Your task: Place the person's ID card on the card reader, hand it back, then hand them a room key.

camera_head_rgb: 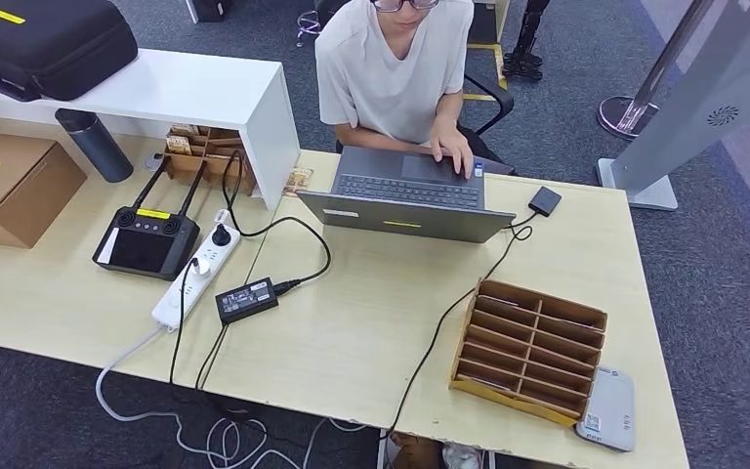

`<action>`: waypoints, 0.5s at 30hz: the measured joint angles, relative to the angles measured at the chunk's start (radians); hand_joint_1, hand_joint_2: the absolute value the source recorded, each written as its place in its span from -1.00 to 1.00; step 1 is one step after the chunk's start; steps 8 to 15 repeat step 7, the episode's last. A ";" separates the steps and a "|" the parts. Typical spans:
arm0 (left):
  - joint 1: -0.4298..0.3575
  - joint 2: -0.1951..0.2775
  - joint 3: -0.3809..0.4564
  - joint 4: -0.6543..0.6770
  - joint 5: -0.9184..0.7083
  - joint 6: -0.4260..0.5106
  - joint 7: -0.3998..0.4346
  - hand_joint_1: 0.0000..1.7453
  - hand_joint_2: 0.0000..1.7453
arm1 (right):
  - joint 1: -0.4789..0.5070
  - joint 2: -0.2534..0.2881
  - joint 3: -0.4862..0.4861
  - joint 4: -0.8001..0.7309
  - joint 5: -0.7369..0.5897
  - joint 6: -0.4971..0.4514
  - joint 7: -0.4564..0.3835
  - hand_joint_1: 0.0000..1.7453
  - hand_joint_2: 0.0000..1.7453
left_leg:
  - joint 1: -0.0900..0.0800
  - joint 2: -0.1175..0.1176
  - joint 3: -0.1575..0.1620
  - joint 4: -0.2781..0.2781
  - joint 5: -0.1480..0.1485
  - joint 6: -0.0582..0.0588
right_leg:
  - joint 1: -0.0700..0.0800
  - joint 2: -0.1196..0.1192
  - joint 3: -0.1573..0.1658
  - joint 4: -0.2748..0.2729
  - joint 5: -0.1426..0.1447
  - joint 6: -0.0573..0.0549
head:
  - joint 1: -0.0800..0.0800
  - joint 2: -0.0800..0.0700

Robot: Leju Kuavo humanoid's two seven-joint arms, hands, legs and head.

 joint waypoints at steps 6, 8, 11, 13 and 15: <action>-0.001 0.000 -0.013 0.000 0.014 0.005 0.000 -1.00 1.00 | 0.552 -0.139 -0.035 -0.122 -0.409 -0.100 0.258 -1.00 1.00 | 0.000 0.003 0.003 0.000 0.000 -0.001 | 0.000 0.003 0.002 0.000 -0.001 0.000 | 0.000 0.000; -0.001 0.000 -0.014 0.000 0.016 0.005 0.000 -1.00 1.00 | 0.593 -0.145 -0.035 -0.134 -0.428 -0.107 0.275 -1.00 1.00 | 0.000 0.003 0.003 0.000 0.000 -0.001 | -0.001 0.004 0.002 0.000 -0.001 0.000 | 0.000 0.000; -0.001 0.000 -0.014 0.000 0.016 0.005 0.000 -1.00 1.00 | 0.593 -0.145 -0.035 -0.134 -0.428 -0.107 0.275 -1.00 1.00 | 0.000 0.003 0.003 0.000 0.000 -0.001 | -0.001 0.004 0.002 0.000 -0.001 0.000 | 0.000 0.000; -0.001 0.000 -0.014 0.000 0.016 0.005 0.000 -1.00 1.00 | 0.593 -0.145 -0.035 -0.134 -0.428 -0.107 0.275 -1.00 1.00 | 0.000 0.003 0.003 0.000 0.000 -0.001 | -0.001 0.004 0.002 0.000 -0.001 0.000 | 0.000 0.000; -0.001 0.000 -0.014 0.000 0.016 0.005 0.000 -1.00 1.00 | 0.593 -0.145 -0.035 -0.134 -0.428 -0.107 0.275 -1.00 1.00 | 0.000 0.003 0.003 0.000 0.000 -0.001 | -0.001 0.004 0.002 0.000 -0.001 0.000 | 0.000 0.000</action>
